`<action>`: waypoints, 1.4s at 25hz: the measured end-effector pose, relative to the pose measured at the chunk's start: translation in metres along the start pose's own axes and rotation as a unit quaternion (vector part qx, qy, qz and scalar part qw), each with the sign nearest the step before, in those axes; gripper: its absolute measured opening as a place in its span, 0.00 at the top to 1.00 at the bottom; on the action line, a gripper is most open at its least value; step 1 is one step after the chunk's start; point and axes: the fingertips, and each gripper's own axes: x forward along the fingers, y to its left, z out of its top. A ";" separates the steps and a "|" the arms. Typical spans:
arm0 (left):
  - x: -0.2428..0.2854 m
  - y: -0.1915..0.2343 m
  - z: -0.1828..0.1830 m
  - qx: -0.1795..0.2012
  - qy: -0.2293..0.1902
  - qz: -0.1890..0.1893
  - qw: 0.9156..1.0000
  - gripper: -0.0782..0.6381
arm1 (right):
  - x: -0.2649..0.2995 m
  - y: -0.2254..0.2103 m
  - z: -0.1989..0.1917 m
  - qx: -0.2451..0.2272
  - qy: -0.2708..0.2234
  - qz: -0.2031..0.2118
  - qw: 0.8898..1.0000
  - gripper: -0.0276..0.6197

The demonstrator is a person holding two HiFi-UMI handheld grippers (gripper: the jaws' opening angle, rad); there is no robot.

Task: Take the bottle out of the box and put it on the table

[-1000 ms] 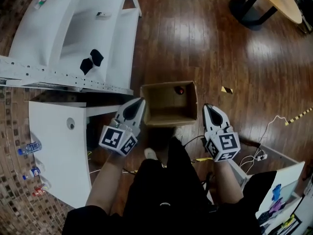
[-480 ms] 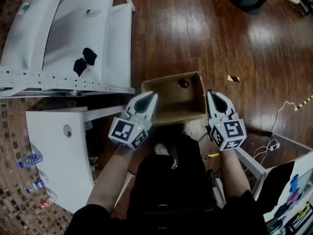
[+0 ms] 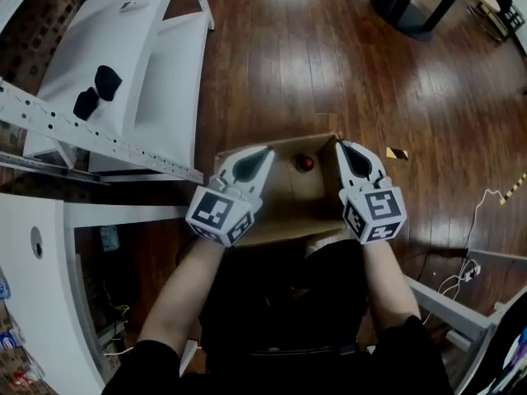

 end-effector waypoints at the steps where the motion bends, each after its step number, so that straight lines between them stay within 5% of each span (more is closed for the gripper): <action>1: 0.001 0.003 -0.019 0.002 -0.006 -0.005 1.000 0.88 | 0.008 0.000 -0.014 -0.009 -0.006 -0.001 1.000 0.96; 5: 0.001 0.009 -0.071 0.018 -0.027 -0.013 0.999 0.88 | 0.021 -0.005 -0.049 -0.027 -0.043 -0.013 0.999 0.96; 13: 0.015 0.002 -0.093 0.022 -0.019 -0.044 0.999 0.88 | 0.020 -0.012 -0.046 -0.003 -0.078 -0.030 0.997 0.96; 20: 0.060 -0.017 -0.161 0.034 0.045 -0.079 0.995 0.88 | 0.028 -0.053 -0.064 0.015 -0.064 -0.056 0.996 0.96; 27: 0.103 -0.016 -0.257 0.063 0.132 -0.106 0.983 0.88 | 0.029 -0.073 -0.091 0.022 -0.050 -0.066 0.996 0.96; 35: 0.146 -0.004 -0.351 0.064 0.184 -0.106 0.975 0.58 | 0.021 -0.075 -0.101 0.037 -0.054 -0.049 0.997 0.96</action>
